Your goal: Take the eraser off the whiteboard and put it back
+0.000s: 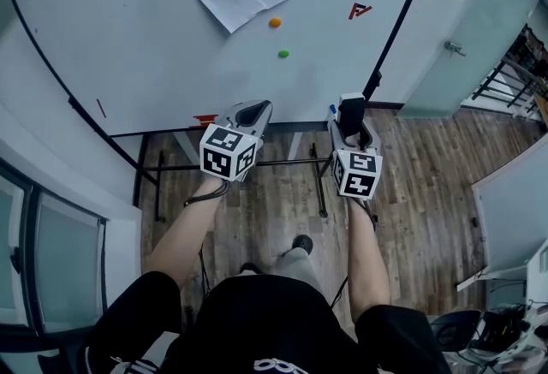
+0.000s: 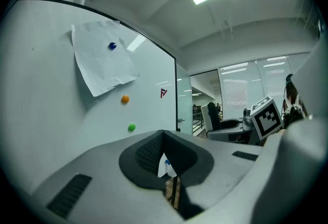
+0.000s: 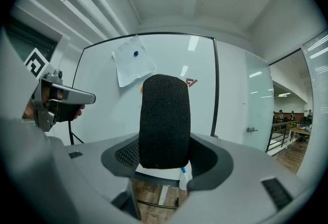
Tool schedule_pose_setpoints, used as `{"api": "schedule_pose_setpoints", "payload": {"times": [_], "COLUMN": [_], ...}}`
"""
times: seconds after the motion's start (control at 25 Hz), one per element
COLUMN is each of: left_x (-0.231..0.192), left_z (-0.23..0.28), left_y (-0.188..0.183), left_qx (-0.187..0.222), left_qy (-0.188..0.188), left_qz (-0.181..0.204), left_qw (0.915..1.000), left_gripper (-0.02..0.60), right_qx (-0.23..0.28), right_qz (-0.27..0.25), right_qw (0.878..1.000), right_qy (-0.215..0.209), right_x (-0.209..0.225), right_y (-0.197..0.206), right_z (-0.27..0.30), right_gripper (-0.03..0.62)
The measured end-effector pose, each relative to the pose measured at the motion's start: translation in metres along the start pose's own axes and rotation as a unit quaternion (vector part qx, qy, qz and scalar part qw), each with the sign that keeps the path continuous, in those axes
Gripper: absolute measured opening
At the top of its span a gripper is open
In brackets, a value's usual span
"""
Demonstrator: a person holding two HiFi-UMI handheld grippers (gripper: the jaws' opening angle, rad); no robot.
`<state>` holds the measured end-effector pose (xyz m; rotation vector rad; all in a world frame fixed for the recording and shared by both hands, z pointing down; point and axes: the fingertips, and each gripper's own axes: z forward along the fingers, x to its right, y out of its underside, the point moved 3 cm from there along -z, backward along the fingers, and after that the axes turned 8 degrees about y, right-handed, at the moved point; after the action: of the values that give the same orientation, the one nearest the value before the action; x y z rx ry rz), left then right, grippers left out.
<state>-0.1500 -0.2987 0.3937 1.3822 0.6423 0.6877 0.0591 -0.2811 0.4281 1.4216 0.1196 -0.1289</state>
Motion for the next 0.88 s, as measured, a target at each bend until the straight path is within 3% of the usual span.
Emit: {"api": "schedule_pose_setpoints", "payload": {"times": [0.28, 0.48, 0.88], "left_x": [-0.016, -0.037, -0.083], "left_z": [-0.008, -0.001, 0.021], "left_y": [-0.009, -0.024, -0.057], "left_qx": [0.013, 0.027, 0.035], "left_qy": [-0.001, -0.01, -0.03], "left_qz": [-0.002, 0.0, 0.041], "left_qw": [0.9999, 0.9996, 0.9981], "left_gripper": [0.012, 0.012, 0.012], "right_qx": [0.011, 0.031, 0.074], "right_qz": [-0.012, -0.01, -0.003], "right_qw": [1.0, 0.999, 0.997], "right_qy": [-0.003, -0.003, 0.004], "right_x": [-0.013, -0.018, -0.022], "right_y": [-0.017, -0.051, -0.119], "right_z": [0.013, 0.039, 0.113], "right_gripper": [0.273, 0.273, 0.272]}}
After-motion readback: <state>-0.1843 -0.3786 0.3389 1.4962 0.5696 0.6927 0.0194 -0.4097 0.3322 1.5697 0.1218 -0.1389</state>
